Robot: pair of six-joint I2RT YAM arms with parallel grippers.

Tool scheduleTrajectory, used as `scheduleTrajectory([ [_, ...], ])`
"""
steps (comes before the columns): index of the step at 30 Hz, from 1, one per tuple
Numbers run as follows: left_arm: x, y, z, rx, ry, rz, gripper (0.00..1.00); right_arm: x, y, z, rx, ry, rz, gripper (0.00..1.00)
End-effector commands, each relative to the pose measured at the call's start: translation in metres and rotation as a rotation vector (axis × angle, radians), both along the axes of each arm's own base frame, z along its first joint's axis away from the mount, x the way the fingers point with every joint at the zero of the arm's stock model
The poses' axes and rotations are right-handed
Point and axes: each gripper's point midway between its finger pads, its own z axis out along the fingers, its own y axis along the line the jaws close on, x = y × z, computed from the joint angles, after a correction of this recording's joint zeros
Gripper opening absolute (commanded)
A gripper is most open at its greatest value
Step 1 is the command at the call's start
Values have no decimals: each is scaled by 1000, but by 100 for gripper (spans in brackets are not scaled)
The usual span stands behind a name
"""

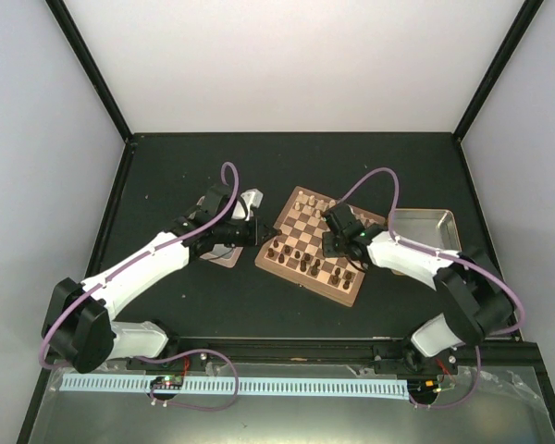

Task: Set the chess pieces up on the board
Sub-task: Place the chess piece on the chessboard.

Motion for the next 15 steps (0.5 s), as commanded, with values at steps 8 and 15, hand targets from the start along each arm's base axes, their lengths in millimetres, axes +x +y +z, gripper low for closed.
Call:
scheduleTrajectory([
  [8,8,6,10,8,-32,4,3,15,4,0,-71,-30,-13,31],
  [15,9,8,10,7,-33,8,4,14,8,17,-61,-4,-10,35],
])
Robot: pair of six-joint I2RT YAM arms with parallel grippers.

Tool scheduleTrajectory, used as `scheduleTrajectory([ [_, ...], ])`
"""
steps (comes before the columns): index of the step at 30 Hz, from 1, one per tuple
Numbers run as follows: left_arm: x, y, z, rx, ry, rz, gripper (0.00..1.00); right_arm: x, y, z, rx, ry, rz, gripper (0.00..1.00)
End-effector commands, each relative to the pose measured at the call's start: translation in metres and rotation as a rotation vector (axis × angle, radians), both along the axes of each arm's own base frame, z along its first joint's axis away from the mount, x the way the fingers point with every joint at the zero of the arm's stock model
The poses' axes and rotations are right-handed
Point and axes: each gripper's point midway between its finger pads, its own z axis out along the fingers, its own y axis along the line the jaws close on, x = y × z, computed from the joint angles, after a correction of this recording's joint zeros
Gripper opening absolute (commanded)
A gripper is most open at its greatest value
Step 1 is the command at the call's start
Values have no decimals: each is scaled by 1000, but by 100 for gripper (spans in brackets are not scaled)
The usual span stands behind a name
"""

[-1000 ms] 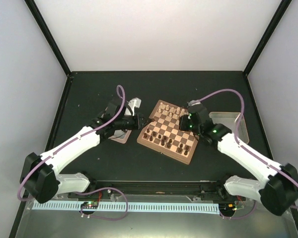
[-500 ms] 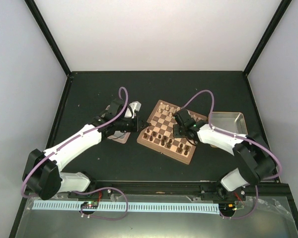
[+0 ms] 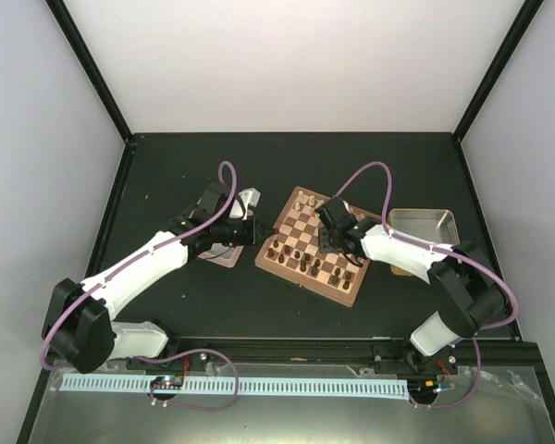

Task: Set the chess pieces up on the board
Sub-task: Place the chess piece on the chessboard, then pick up the chess piece from the chessboard.

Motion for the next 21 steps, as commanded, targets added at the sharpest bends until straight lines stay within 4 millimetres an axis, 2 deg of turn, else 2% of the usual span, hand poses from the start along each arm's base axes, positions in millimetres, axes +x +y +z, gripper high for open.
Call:
scheduleTrajectory([
  [1,4,0,12,-8,-30,-7,3,2,3,16,-2,9,-5,35],
  [10,2,3,6,-2,-24,-3,4,-7,3,1,-60,138,-10,31],
  [17,2,4,6,-6,-22,-4,4,-8,-2,-4,-100,163,-26,29],
  [21,3,5,5,-6,-24,-2,4,-8,-1,-2,-88,155,-20,14],
])
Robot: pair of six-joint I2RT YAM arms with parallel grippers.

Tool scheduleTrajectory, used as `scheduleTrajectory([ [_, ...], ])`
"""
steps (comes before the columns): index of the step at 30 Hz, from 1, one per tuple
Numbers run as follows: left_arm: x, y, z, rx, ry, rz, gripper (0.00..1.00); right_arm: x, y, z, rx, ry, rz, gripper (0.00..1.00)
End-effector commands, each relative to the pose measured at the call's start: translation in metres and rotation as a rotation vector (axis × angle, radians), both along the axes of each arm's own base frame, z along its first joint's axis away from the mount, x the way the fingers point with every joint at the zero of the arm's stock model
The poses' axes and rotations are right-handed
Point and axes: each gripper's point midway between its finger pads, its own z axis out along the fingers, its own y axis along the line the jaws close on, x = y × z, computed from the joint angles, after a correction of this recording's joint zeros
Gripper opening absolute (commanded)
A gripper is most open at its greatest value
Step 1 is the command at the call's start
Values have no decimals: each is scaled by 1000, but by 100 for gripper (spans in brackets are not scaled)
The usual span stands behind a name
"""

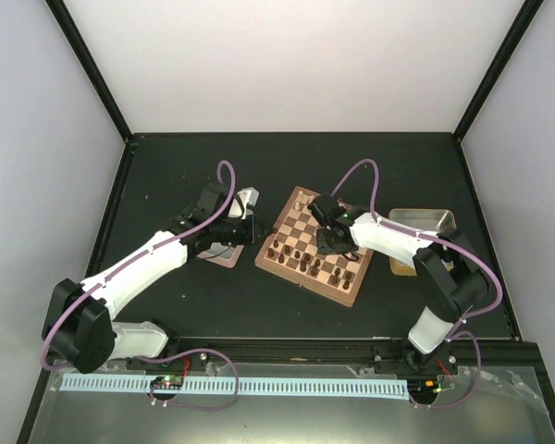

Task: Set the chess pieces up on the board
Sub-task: Pick up the chess piece from the chessboard, then place the chess piece on the chessboard.

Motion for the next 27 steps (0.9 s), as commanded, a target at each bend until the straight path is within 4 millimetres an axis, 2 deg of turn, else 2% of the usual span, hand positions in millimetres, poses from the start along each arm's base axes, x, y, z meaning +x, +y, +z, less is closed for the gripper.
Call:
scheduleTrajectory([
  [1,1,2,5,-7,-20,-7,4,3,4,11,17,-22,1,10],
  [3,1,2,5,-6,-20,-8,4,2,6,14,32,-25,10,4],
  [5,1,3,4,-6,-19,-8,4,0,8,18,53,-20,19,2],
  [10,1,3,2,-4,-17,-9,4,-18,13,22,86,17,50,2],
  [17,1,2,1,-10,-14,-11,4,-44,18,16,82,77,87,2],
  [23,1,2,-1,-10,-12,-12,4,-53,11,9,47,102,85,2],
  [27,0,2,-2,-9,-10,-12,4,-56,13,5,55,122,101,3],
])
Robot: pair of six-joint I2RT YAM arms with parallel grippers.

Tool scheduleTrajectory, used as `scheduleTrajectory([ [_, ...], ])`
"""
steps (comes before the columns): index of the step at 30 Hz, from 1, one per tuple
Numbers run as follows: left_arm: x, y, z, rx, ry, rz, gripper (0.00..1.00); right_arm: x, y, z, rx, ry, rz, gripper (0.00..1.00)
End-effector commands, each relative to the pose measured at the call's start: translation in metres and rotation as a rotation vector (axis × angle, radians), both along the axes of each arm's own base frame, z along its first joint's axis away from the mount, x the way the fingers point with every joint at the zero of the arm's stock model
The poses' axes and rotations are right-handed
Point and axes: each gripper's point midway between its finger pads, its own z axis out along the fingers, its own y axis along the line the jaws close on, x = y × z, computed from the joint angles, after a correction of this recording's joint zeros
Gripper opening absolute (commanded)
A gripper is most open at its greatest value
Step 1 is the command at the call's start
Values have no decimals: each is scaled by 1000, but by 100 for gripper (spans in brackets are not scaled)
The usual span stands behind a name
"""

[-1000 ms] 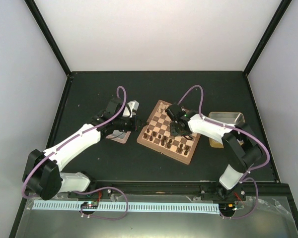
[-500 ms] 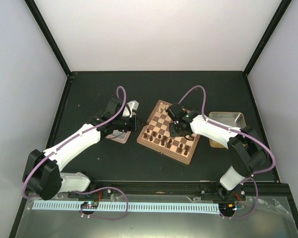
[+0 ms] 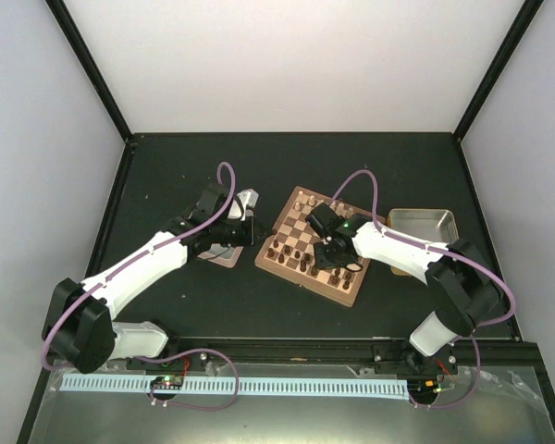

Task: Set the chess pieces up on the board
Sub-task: Place the chess piece on the chessboard.

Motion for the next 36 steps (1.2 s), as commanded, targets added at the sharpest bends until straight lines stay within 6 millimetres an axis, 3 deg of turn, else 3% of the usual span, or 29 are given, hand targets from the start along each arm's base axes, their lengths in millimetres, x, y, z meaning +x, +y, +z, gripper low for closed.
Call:
scheduleTrajectory([
  [1,1,0,3,-15,-17,-15,4,-7,2,-2,15,26,18,3],
  [13,1,-1,3,-17,-17,-15,4,-9,2,-7,-4,44,34,8],
  [18,-1,-1,3,-16,-10,-23,4,-6,5,4,20,24,27,23],
  [22,-8,1,2,-3,-2,-46,4,2,7,31,55,-40,-1,33],
  [27,-21,-5,12,-21,-13,-132,4,11,8,70,129,-144,-40,37],
  [36,-51,-34,76,-248,-129,-375,5,-10,67,174,747,-342,122,60],
])
